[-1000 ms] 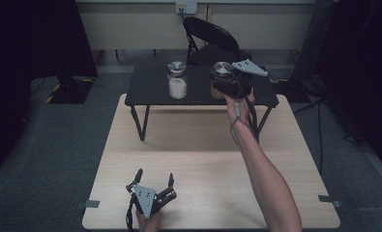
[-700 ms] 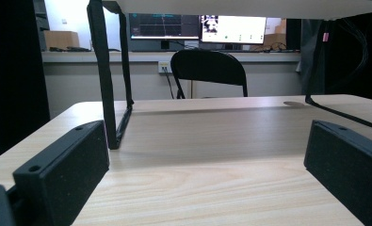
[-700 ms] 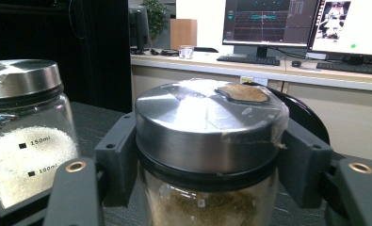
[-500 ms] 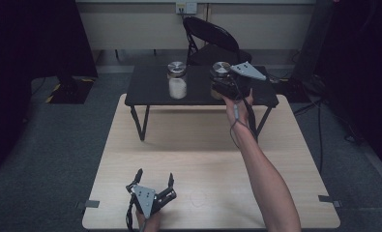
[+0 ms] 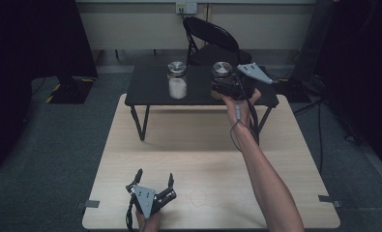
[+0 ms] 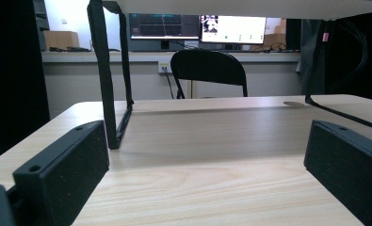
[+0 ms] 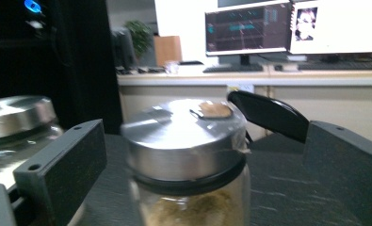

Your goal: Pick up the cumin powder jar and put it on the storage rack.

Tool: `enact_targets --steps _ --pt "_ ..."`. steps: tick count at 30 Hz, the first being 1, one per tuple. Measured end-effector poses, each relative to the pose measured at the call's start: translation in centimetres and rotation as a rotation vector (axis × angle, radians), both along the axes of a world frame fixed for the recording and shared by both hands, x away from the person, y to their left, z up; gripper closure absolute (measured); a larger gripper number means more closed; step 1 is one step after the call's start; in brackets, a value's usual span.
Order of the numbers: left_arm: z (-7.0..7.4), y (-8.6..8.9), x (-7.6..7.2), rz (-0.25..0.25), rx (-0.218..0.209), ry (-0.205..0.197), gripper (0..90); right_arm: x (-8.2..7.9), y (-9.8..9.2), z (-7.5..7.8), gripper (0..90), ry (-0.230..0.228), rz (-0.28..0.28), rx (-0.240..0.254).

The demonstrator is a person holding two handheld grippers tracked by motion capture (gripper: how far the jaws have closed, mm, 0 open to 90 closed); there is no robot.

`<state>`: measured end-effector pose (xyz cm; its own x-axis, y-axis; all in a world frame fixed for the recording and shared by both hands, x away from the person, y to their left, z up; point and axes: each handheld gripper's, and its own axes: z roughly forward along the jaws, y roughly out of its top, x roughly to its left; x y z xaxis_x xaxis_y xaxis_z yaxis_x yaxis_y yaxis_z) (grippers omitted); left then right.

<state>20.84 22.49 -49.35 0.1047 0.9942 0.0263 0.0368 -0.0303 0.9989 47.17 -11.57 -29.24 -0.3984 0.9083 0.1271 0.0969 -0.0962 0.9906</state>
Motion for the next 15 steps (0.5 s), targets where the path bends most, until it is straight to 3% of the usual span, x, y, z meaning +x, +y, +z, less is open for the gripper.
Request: enact_targets --steps 6,15 --pt "0.0 0.0 0.0 -0.001 0.000 -0.001 0.0 -1.1 -0.6 -0.1 0.0 -0.035 0.012 -0.010" --pt "0.0 0.0 0.0 -0.001 0.000 -0.001 0.0 -2.9 -0.4 -1.3 0.0 -0.038 0.018 -0.026"
